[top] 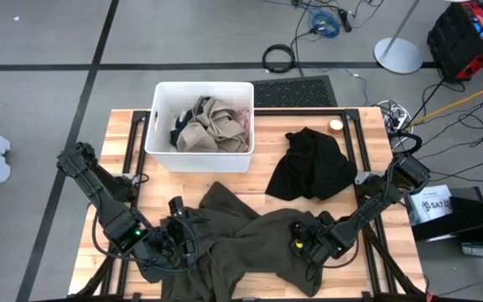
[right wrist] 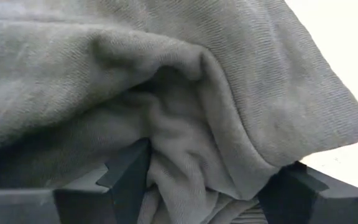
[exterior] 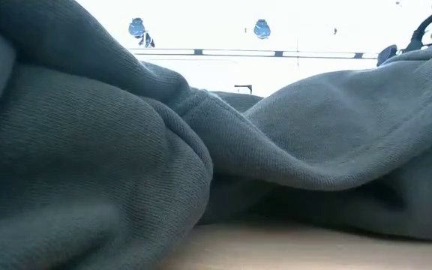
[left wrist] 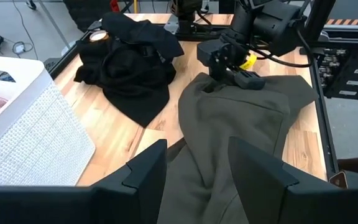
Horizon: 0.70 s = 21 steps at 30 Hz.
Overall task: Sort clothes
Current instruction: Put the black hoodie into the white laundry bin
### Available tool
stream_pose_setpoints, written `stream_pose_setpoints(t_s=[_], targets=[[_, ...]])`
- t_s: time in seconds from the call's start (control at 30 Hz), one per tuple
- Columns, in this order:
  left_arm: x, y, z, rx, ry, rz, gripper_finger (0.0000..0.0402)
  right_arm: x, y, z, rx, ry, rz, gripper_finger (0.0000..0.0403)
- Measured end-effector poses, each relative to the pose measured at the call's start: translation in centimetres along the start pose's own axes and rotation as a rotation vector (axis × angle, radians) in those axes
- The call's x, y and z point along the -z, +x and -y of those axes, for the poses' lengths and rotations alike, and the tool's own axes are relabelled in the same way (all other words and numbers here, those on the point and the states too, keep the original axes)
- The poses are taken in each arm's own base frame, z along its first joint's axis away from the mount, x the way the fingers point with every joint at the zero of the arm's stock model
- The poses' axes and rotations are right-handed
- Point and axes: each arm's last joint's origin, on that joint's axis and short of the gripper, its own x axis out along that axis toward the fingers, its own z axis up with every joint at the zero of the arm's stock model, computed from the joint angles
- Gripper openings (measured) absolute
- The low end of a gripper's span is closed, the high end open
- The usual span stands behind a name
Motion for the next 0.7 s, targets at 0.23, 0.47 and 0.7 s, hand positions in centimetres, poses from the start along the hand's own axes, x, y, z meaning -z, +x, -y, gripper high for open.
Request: stream_pose_setpoints(t_s=[0.23, 0.47, 0.7], targets=[[0.0, 0.0, 0.0, 0.000, 0.000, -0.001, 0.0180, -0.1, 0.0, -0.2, -0.013, 0.044, -0.028, 0.0171], [0.0, 0.0, 0.0, 0.000, 0.001, -0.001, 0.0180, -0.5, 0.1, -1.1, -0.094, -0.022, -0.070, 0.0026], [0.0, 0.0, 0.0, -0.001, 0.015, -0.001, 0.0180, -2.5, -2.7, -1.0, -0.150, -0.079, -0.057, 0.0026]])
